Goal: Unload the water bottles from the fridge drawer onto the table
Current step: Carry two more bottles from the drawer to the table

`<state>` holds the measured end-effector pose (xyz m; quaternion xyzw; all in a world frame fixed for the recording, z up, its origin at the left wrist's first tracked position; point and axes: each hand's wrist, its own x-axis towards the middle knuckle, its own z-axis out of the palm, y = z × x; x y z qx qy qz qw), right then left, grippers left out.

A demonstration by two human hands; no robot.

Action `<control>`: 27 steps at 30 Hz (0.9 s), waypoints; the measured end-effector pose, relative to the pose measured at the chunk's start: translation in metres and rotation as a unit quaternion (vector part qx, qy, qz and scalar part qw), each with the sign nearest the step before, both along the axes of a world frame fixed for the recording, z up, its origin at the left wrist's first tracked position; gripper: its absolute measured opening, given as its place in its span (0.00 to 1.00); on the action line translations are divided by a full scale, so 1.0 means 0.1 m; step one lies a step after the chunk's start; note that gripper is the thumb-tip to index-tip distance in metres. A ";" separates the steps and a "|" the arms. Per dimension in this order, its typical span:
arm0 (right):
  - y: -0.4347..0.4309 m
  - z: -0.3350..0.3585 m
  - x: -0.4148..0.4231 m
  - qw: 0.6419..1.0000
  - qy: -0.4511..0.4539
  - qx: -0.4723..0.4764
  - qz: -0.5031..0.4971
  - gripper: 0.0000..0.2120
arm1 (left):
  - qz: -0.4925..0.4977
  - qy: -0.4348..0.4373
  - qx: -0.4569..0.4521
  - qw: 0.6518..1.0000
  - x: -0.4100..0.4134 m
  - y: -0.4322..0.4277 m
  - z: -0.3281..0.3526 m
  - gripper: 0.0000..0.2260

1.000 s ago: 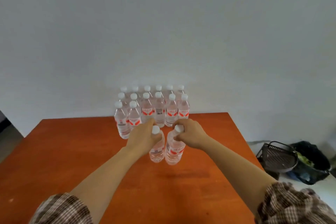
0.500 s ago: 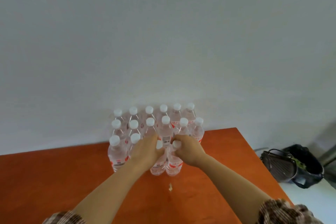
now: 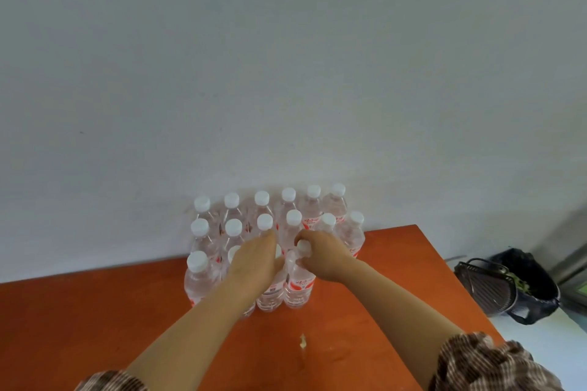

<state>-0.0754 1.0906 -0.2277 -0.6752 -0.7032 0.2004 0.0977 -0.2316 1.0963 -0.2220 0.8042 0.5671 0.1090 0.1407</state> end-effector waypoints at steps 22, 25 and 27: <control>-1.20 -0.03 0.70 0.987 0.034 0.035 -0.156 0.24 | -0.096 0.076 0.113 0.986 0.75 -0.61 -0.06 0.23; -1.79 0.01 1.11 0.979 0.007 0.031 -0.200 0.25 | -0.130 0.054 0.065 0.988 1.21 -0.98 -0.12 0.20; -2.26 0.02 1.43 0.972 -0.007 0.030 -0.232 0.25 | -0.150 0.050 0.051 0.986 1.58 -1.32 -0.11 0.18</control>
